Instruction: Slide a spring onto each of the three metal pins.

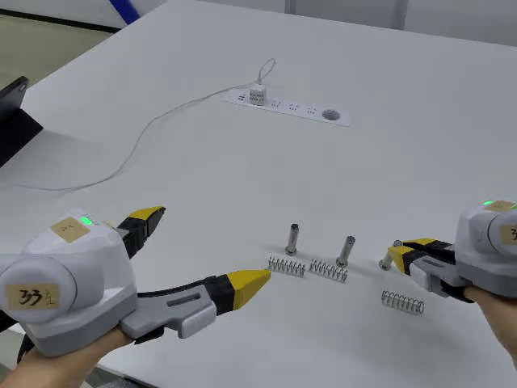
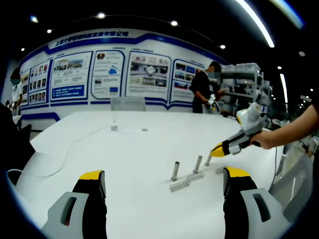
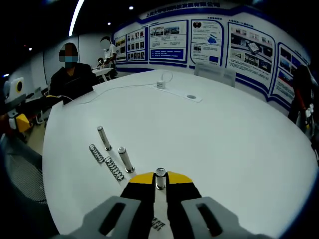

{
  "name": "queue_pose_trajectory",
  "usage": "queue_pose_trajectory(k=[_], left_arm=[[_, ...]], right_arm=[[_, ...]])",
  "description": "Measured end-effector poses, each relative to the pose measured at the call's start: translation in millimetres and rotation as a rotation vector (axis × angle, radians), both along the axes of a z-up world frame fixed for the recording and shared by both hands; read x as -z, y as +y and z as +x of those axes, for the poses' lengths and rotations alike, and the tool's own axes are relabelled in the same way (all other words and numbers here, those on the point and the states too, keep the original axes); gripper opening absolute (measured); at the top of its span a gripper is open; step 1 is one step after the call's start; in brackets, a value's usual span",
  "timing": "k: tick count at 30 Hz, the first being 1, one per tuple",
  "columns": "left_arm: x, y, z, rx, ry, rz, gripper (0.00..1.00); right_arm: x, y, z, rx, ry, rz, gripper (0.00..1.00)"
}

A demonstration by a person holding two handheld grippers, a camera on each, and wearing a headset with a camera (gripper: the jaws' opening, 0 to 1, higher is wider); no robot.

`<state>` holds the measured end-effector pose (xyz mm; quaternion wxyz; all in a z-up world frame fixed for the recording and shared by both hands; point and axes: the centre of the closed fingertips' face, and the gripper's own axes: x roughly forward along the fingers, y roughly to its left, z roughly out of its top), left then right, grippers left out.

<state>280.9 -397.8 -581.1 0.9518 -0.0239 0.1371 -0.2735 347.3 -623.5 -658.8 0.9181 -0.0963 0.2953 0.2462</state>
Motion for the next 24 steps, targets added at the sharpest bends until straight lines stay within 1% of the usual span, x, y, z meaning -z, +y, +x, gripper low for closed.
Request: queue_pose_trajectory(k=[6,13,15,16,17,20,22,24], left_arm=[[0.1,-2.5,-1.5,0.011,-0.001,0.006,1.00],[-1.5,-0.8,-0.9,0.004,-0.001,-0.013,1.00],[-1.6,-0.6,-0.7,0.003,0.000,-0.015,1.00],[-1.5,-1.1,-0.8,0.003,0.000,-0.014,1.00],[-1.0,-1.5,-1.0,0.004,0.003,-0.012,1.00],[-0.4,-2.7,-1.4,0.009,0.004,-0.007,1.00],[1.1,-2.8,-1.8,0.012,0.011,-0.003,1.00],[2.0,-2.6,-1.9,0.014,0.012,0.002,1.00]], right_arm=[[-0.7,-3.7,-3.7,-0.001,-0.028,0.003,0.09],[-2.3,-3.1,-5.1,-0.015,-0.047,-0.005,0.09],[-3.7,-3.5,-4.3,-0.024,-0.064,-0.020,0.09],[-4.4,-3.3,-4.2,-0.026,-0.066,-0.018,0.09],[-5.9,-2.9,-3.2,-0.025,-0.067,-0.004,0.09],[-6.2,-3.2,-2.3,-0.025,-0.060,0.004,0.09],[-5.1,-4.0,-2.9,-0.029,-0.059,-0.010,0.09],[-5.0,-3.1,-3.7,-0.029,-0.056,-0.004,0.09]])
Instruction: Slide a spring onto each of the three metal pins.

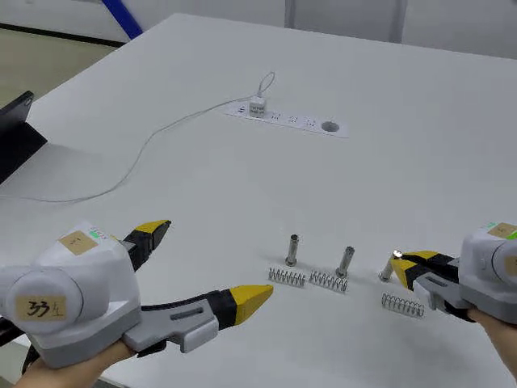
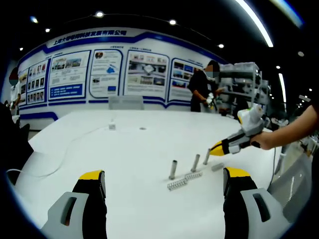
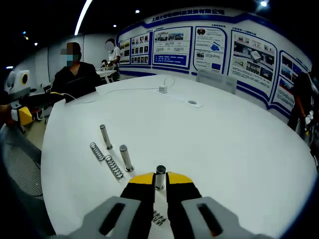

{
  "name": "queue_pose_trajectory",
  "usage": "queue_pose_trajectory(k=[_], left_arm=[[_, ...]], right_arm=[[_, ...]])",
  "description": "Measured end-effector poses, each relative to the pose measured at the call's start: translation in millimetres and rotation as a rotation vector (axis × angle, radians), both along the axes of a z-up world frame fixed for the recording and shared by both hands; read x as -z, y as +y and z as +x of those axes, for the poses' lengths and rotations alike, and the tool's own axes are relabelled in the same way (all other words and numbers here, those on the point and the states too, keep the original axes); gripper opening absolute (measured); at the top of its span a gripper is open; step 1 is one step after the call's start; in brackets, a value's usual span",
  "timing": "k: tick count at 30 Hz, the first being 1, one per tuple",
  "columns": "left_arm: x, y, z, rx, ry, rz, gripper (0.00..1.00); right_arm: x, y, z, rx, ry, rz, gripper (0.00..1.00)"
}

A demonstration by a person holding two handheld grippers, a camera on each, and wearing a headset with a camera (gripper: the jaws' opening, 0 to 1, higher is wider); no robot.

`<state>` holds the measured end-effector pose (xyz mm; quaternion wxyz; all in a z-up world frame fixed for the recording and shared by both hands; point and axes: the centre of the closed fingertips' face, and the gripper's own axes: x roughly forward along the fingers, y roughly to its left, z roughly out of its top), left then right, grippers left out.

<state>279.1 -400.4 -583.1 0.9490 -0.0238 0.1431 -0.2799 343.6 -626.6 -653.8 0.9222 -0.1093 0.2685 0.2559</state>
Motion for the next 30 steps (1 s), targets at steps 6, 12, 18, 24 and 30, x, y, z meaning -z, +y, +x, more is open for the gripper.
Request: queue_pose_trajectory(k=[6,12,18,24,30], left_arm=[[0.4,-0.3,0.0,0.002,0.003,-0.004,1.00],[0.1,-2.6,-1.1,0.014,0.003,-0.009,1.00],[-2.0,-10.7,-5.4,0.054,0.007,-0.038,1.00],[-2.2,-14.4,-6.6,0.067,0.009,-0.044,0.98],[-2.3,-22.4,-10.6,0.107,0.008,-0.042,0.95]], right_arm=[[-3.0,-1.2,-0.9,0.001,-0.009,0.002,0.11],[-7.6,-4.7,-2.9,-0.014,-0.027,-0.005,0.18],[-13.8,-13.1,-8.9,-0.022,-0.022,0.042,0.20],[-12.5,-25.4,-16.3,-0.033,-0.001,0.071,0.23],[-7.2,-31.7,-28.6,-0.100,0.038,0.087,0.23]])
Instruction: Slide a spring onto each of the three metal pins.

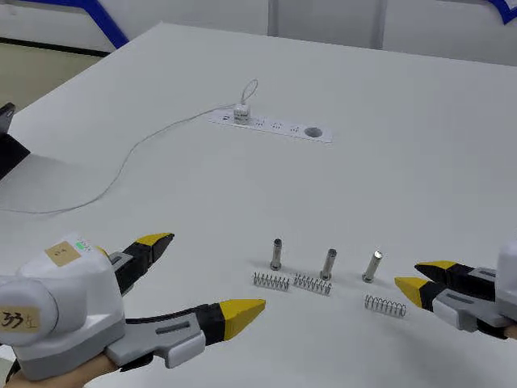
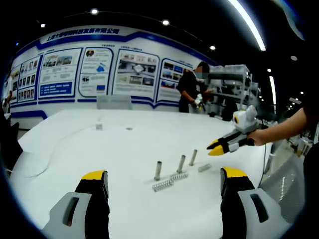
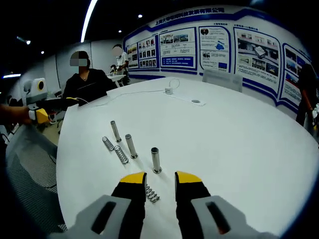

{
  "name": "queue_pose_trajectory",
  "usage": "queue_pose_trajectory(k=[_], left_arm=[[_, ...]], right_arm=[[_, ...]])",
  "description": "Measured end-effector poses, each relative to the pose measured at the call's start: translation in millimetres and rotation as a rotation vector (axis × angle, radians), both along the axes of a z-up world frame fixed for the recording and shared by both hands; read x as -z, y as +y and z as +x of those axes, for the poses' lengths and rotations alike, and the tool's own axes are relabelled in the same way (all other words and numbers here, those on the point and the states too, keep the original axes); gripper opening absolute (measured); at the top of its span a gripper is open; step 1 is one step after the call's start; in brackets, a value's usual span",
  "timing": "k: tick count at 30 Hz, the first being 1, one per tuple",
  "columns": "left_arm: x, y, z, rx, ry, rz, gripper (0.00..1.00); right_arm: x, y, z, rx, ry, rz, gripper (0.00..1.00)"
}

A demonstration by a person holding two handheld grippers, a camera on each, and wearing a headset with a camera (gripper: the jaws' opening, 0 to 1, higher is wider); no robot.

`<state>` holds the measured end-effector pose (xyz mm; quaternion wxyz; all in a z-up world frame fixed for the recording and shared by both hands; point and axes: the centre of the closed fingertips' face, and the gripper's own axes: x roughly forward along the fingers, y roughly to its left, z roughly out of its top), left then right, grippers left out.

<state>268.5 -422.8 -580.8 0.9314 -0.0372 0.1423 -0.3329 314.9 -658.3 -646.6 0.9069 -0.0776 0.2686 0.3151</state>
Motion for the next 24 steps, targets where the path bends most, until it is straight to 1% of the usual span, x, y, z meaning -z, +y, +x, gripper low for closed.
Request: queue_pose_trajectory(k=[2,3,6,9,11,13,15,17,19,20,21,22,23,24], left_arm=[[-0.2,-4.4,-2.1,0.020,0.000,-0.002,0.94],[0.3,-7.3,-3.4,0.033,-0.001,0.003,0.94],[1.4,-12.4,-5.9,0.060,-0.005,0.016,0.94],[2.7,-16.4,-8.5,0.081,-0.001,0.021,0.94],[2.9,-18.0,-9.3,0.091,-0.002,0.023,0.94],[3.1,-19.2,-10.1,0.096,0.002,0.022,0.94],[3.1,-19.7,-10.4,0.099,0.004,0.020,0.94],[4.5,-19.0,-10.0,0.097,0.007,0.026,0.94],[3.6,-19.1,-9.7,0.095,0.005,0.024,0.94],[3.2,-18.8,-9.5,0.093,0.004,0.023,0.94],[2.2,-18.2,-9.0,0.089,-0.001,0.023,0.94],[0.6,-17.6,-8.2,0.084,-0.009,0.022,0.95],[-2.5,-16.1,-6.5,0.073,-0.025,0.018,0.95],[-4.2,-14.9,-5.7,0.066,-0.031,0.014,0.95]], right_arm=[[4.6,1.5,-5.8,-0.049,0.024,0.008,0.23],[9.1,1.5,-8.4,-0.075,0.035,0.007,0.23],[19.8,-0.8,-11.2,-0.077,0.075,0.020,0.23],[23.9,0.1,-10.7,-0.094,0.063,0.035,0.23],[27.3,3.6,-12.0,-0.108,0.082,0.041,0.23],[30.6,5.8,-13.0,-0.126,0.089,0.029,0.23],[35.2,9.2,-15.2,-0.166,0.095,0.015,0.23],[40.0,12.1,-16.9,-0.189,0.106,0.007,0.24],[47.8,13.3,-19.7,-0.214,0.128,-0.013,0.25],[50.4,12.8,-19.7,-0.218,0.126,-0.026,0.25],[53.2,13.0,-20.5,-0.229,0.126,-0.040,0.25],[54.1,13.1,-20.5,-0.229,0.129,-0.038,0.25],[53.9,13.2,-21.0,-0.225,0.129,-0.038,0.25],[52.6,14.7,-19.9,-0.224,0.121,-0.031,0.25]])
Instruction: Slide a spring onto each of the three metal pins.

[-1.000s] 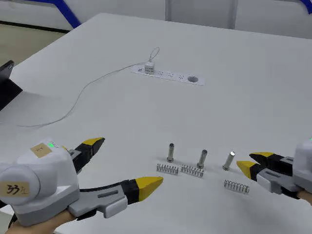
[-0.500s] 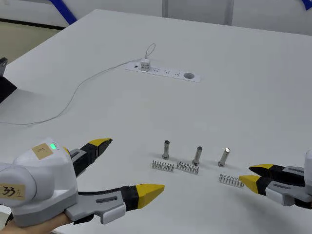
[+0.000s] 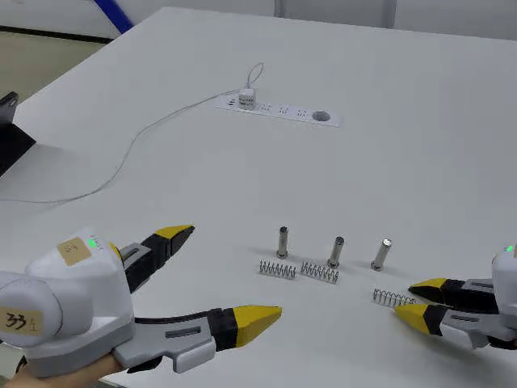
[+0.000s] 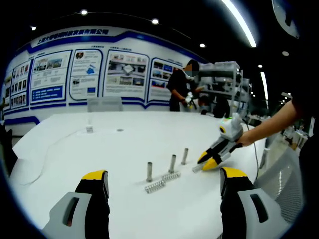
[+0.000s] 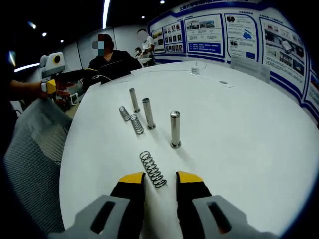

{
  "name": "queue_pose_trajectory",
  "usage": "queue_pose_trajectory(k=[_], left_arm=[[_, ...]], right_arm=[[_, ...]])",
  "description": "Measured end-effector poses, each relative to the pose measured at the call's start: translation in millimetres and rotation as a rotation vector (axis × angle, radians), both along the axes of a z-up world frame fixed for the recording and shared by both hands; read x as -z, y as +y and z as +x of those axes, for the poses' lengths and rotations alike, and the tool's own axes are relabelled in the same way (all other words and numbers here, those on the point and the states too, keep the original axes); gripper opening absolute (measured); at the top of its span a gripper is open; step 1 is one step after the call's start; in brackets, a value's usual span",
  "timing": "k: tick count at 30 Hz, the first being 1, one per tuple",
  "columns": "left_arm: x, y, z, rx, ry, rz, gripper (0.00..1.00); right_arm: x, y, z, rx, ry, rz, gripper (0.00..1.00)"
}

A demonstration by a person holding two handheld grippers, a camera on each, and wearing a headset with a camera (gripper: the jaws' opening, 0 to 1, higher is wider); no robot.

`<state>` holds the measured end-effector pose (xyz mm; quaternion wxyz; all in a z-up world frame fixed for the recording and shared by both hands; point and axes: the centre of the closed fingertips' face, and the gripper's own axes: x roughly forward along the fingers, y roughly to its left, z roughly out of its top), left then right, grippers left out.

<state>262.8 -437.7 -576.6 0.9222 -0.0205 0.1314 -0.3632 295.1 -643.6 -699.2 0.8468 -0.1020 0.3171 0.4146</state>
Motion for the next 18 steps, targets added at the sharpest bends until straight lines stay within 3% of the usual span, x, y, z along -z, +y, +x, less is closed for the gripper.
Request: queue_pose_trajectory(k=[2,6,9,11,18], left_arm=[[-6.0,4.3,3.5,-0.025,-0.025,-0.016,0.96],[-8.6,9.8,6.8,-0.054,-0.029,-0.032,0.95],[-14.7,13.1,9.4,-0.075,-0.054,-0.052,0.95],[-17.2,14.2,9.5,-0.078,-0.054,-0.071,0.93],[-15.8,15.0,9.5,-0.076,-0.052,-0.067,0.93]], right_arm=[[-0.5,2.8,-0.1,-0.010,-0.007,0.001,0.25],[2.6,6.1,-0.2,-0.043,-0.022,-0.021,0.23],[3.2,5.7,-0.7,-0.051,-0.022,-0.018,0.21],[4.1,6.4,-2.4,-0.061,-0.020,-0.018,0.18],[3.4,3.9,-3.2,-0.071,-0.024,-0.027,0.12]])
